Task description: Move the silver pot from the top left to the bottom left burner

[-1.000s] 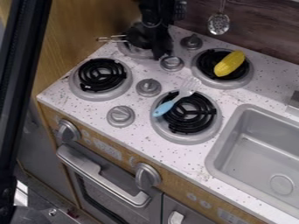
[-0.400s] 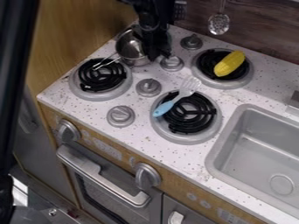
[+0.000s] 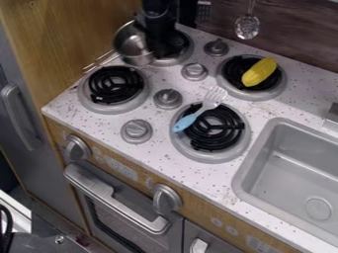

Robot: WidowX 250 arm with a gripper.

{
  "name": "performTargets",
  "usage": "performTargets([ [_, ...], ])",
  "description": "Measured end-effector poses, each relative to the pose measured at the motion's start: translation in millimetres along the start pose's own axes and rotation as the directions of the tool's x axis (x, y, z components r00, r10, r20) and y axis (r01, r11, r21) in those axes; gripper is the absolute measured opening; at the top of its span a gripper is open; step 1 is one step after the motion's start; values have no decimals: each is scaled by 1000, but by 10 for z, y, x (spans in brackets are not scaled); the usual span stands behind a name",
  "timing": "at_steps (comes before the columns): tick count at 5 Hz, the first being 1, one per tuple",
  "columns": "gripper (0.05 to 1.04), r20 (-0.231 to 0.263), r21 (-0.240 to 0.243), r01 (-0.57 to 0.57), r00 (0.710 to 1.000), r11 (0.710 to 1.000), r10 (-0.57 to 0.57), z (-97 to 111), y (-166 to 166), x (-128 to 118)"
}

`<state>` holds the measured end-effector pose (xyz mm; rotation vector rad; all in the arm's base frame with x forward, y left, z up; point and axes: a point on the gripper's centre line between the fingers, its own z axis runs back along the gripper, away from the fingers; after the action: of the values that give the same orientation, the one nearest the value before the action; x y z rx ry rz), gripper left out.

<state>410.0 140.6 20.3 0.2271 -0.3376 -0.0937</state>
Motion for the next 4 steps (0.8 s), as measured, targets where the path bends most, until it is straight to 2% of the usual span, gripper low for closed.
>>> performTargets([
  [1, 66, -107, 39, -17, 994, 999, 21, -26, 26, -249],
  [2, 66, -167, 39, -22, 986, 999, 28, -132, 1, -381],
  [3, 66, -250, 13, -44, 967, 999, 46, -341, -39, -568],
  [4, 83, -275, 6, -77, 959, 997, 76, -368, -1, -568],
])
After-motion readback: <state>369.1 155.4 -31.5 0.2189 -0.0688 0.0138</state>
